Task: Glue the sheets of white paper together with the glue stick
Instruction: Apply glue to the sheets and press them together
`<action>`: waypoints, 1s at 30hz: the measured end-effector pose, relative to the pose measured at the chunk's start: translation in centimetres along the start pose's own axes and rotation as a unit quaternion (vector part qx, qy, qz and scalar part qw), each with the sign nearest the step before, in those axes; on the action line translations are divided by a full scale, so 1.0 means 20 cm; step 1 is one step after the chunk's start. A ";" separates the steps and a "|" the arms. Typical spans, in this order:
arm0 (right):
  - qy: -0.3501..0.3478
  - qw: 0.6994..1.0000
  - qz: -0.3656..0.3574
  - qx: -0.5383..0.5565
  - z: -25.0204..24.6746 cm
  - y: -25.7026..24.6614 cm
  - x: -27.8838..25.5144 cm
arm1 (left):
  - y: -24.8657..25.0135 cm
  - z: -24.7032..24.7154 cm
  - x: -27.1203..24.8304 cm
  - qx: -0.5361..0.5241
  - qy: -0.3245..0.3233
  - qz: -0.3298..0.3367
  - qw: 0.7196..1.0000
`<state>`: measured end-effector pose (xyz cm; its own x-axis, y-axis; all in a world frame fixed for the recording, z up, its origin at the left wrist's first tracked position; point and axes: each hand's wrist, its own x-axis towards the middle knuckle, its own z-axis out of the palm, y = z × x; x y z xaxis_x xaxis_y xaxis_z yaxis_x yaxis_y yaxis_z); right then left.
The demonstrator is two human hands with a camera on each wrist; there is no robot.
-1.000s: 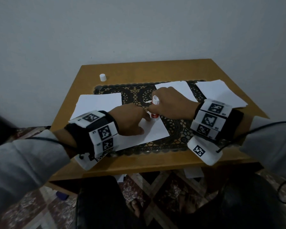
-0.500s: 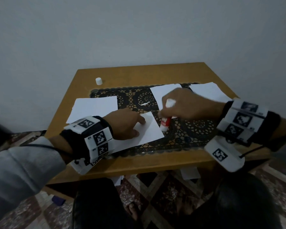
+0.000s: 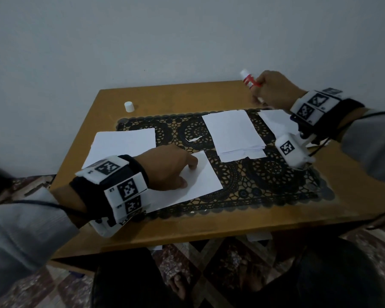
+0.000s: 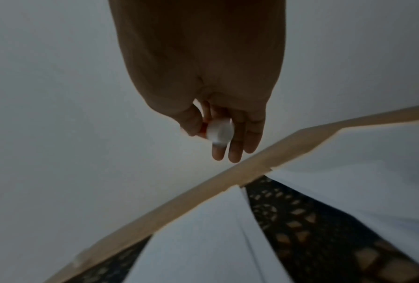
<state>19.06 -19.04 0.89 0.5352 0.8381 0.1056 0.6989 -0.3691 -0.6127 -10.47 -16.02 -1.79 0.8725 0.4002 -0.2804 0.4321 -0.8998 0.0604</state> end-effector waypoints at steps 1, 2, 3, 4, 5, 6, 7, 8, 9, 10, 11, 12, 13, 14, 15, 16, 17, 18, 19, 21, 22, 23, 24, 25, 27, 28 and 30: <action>0.006 1.000 0.014 0.016 0.02 0.01 0.04 | 0.00 0.00 0.00 0.006 0.000 0.002 1.000; 0.010 1.000 0.021 0.014 0.05 0.03 0.08 | 0.00 0.01 0.00 0.015 0.000 0.005 1.000; 0.016 1.000 0.023 0.000 0.07 0.05 0.10 | 0.00 0.02 0.00 0.022 0.000 0.008 1.000; 0.021 0.999 0.018 -0.024 0.09 0.06 0.12 | 0.00 0.02 0.00 0.028 0.000 0.010 1.000; 0.025 0.998 0.018 -0.048 0.10 0.07 0.14 | 0.00 0.03 0.00 0.031 0.000 0.012 0.999; 0.033 0.997 0.014 -0.066 0.10 0.08 0.15 | 0.00 0.03 0.00 0.035 0.001 0.014 0.999; 0.039 0.996 0.021 -0.080 0.11 0.09 0.16 | 0.00 0.03 0.00 0.037 0.002 0.017 0.999; 0.039 0.994 0.027 -0.095 0.11 0.10 0.18 | 0.00 0.04 -0.01 0.037 0.004 0.020 0.999; 0.035 0.992 0.028 -0.117 0.12 0.10 0.18 | 0.00 0.04 -0.01 0.035 0.006 0.022 0.999; 0.034 0.989 0.021 -0.140 0.13 0.10 0.19 | 0.00 0.04 -0.01 0.033 0.009 0.024 0.999; 0.035 0.986 0.017 -0.161 0.14 0.10 0.21 | 0.00 0.04 -0.01 0.031 0.011 0.026 0.999; 0.043 0.984 0.014 -0.172 0.15 0.10 0.22 | 0.00 0.04 0.00 0.031 0.012 0.027 0.999; 0.047 0.983 0.018 -0.174 0.15 0.10 0.23 | 0.00 0.04 0.00 0.030 0.011 0.028 0.999; 0.041 0.984 0.020 -0.174 0.15 0.10 0.24 | 0.00 0.04 0.00 0.030 0.011 0.029 0.999; 0.028 0.985 0.026 -0.168 0.16 0.10 0.24 | 0.00 0.04 0.00 0.031 0.010 0.031 0.999; 0.022 0.986 0.027 -0.160 0.16 0.09 0.24 | 0.01 0.04 0.00 0.033 0.008 0.031 0.999; 0.021 0.988 0.030 -0.150 0.15 0.08 0.24 | 0.01 0.04 -0.01 0.035 0.007 0.031 0.999; 0.021 0.990 0.029 -0.139 0.16 0.08 0.25 | 0.02 0.04 -0.01 0.037 0.006 0.029 0.999; 0.017 0.991 0.032 -0.128 0.16 0.08 0.25 | 0.02 0.04 -0.02 0.041 0.006 0.028 0.999; -0.001 0.995 0.037 -0.097 0.16 0.07 0.26 | 0.03 0.04 -0.03 0.050 0.006 0.027 0.998; -0.005 0.996 0.035 -0.087 0.16 0.07 0.26 | 0.04 0.04 -0.03 0.052 0.006 0.027 0.998; -0.006 0.995 0.038 -0.090 0.17 0.07 0.26 | 0.04 0.04 -0.03 0.054 0.007 0.027 0.998; -0.003 0.994 0.039 -0.100 0.17 0.06 0.26 | 0.04 0.04 -0.03 0.054 0.009 0.027 0.998; -0.001 0.992 0.045 -0.116 0.16 0.06 0.25 | 0.03 0.04 -0.03 0.055 0.010 0.026 0.998; 0.004 0.987 0.064 -0.149 0.15 0.06 0.23 | 0.03 0.05 -0.03 0.052 0.011 0.024 0.998; 0.006 0.984 0.073 -0.161 0.13 0.06 0.23 | 0.02 0.05 -0.02 0.049 0.010 0.023 0.998; 0.011 0.983 0.072 -0.168 0.06 0.08 0.20 | 0.02 0.06 -0.02 0.045 0.008 0.020 0.999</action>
<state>21.73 -15.85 -0.54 0.6478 0.7597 0.0561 0.7305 -0.5986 -0.3288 -10.96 -16.75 -2.74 0.8927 0.3652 -0.2639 0.3749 -0.9270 -0.0147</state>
